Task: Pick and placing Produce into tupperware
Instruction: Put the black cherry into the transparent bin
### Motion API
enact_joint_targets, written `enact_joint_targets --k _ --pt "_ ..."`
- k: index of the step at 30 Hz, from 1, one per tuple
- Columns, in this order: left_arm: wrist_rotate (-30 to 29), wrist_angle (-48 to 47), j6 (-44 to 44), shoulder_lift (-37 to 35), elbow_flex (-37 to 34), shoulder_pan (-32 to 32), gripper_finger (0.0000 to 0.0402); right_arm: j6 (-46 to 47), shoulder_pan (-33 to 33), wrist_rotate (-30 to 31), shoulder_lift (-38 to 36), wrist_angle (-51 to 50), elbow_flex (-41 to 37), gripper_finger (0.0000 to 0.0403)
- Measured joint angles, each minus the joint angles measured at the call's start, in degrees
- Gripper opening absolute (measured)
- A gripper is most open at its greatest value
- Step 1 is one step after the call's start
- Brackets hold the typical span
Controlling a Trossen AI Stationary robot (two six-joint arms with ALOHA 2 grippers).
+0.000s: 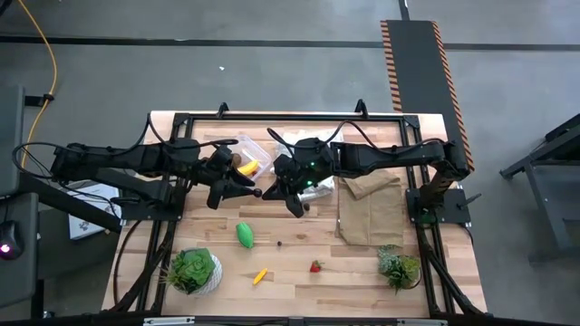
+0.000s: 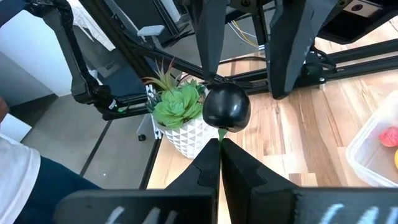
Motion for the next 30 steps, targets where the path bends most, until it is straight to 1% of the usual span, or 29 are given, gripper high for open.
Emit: enact_joint_targets --k 14,25,27,30 --pt "0.3 0.01 1.48 0.62 -0.02 0.0 0.0166 -0.02 -0.09 0.0 0.0 0.03 0.02 0.0" --pt "1.46 3.44 2.73 2.98 0.0 -0.02 0.0166 -0.04 -0.11 0.02 0.0 0.47 0.02 0.0" --pt "1.46 2.92 2.75 3.06 -0.02 0.0 0.0166 -0.02 -0.11 0.03 0.0 0.42 0.02 0.0" --pt "1.46 3.07 2.77 2.97 -0.02 0.0 0.0174 -0.03 -0.11 0.04 0.0 0.42 0.02 0.0"
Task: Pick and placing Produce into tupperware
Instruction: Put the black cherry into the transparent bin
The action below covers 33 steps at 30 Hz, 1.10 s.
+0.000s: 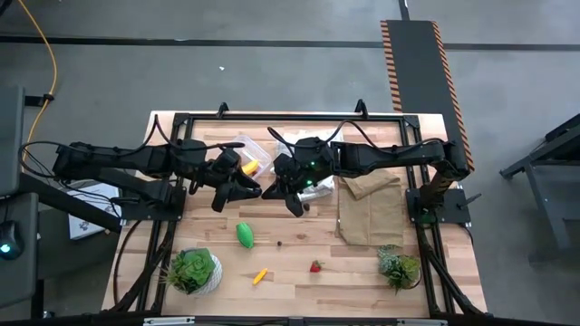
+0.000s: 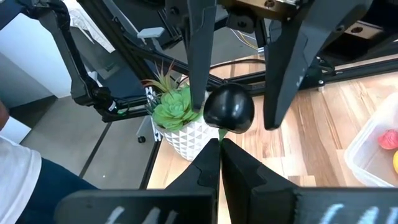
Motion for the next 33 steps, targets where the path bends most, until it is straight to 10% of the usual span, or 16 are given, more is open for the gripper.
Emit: enact_joint_targets --k 11,33 --pt "-0.02 -0.01 -1.16 0.03 0.0 0.0 0.0249 -0.03 0.0 0.0 0.0 -0.02 0.0 0.0" --pt "-0.21 -0.03 -1.18 0.47 0.0 0.0 0.0216 -0.45 0.0 0.0 0.0 -0.02 0.02 0.0"
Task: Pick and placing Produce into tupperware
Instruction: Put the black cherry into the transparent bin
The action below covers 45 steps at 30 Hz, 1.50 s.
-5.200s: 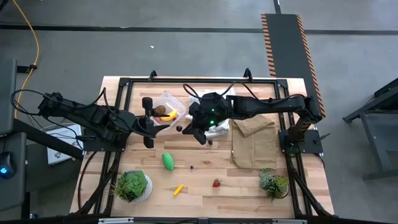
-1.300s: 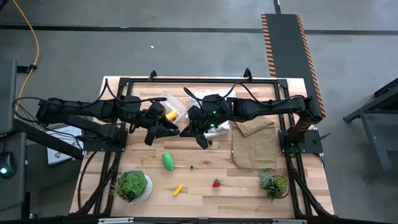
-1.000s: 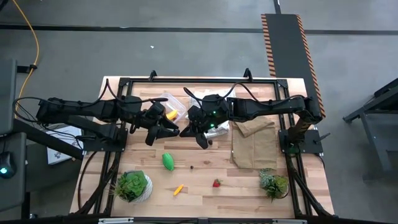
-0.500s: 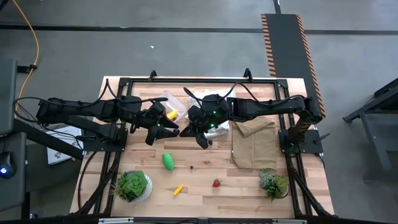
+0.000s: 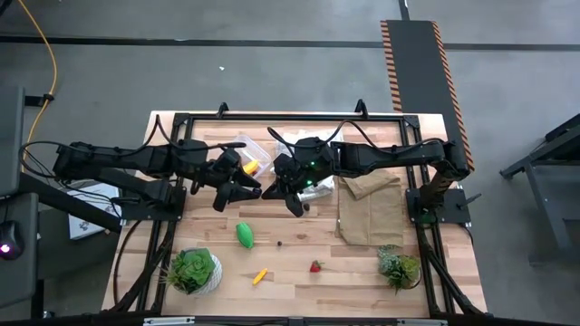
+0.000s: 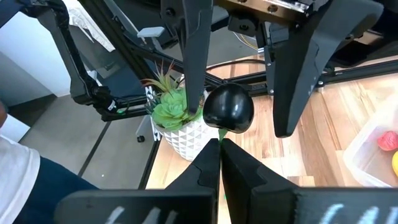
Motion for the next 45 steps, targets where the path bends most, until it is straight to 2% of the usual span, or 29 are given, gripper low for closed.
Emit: enact_joint_targets --k 35,45 --pt "0.01 0.48 0.24 0.57 0.0 0.0 0.0215 -1.07 0.0 0.0 0.0 0.02 0.02 0.0" --pt "0.01 0.48 0.55 0.57 0.0 0.0 0.0155 -1.07 -0.02 0.15 0.0 0.0 0.02 0.0"
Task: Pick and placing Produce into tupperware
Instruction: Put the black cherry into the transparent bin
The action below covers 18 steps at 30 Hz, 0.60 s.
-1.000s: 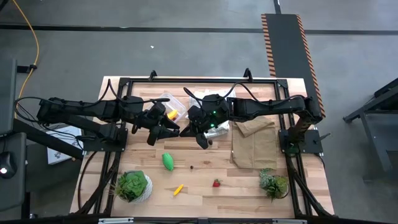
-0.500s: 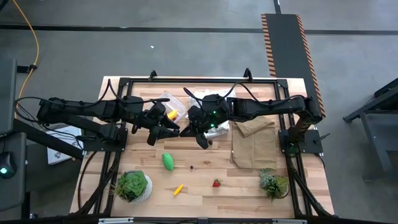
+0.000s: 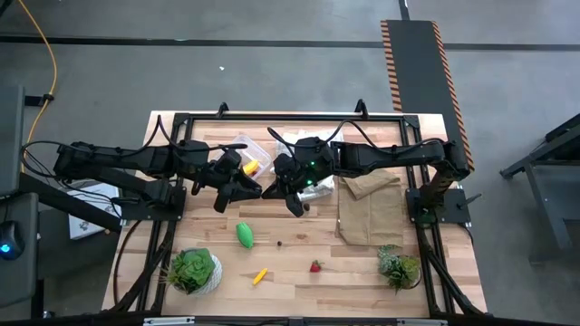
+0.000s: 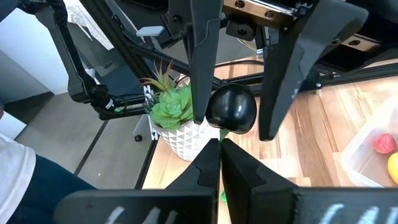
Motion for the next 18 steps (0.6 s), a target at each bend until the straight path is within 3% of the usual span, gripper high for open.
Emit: enact_joint_targets --k 10,18 --pt "0.02 0.0 0.13 -0.02 0.0 0.0 0.0106 0.0 0.0 -0.02 0.01 -0.04 0.0 0.0" --pt "0.0 0.0 0.11 -0.02 0.0 0.0 0.0116 0.0 0.0 -0.04 0.02 -0.04 0.0 0.0"
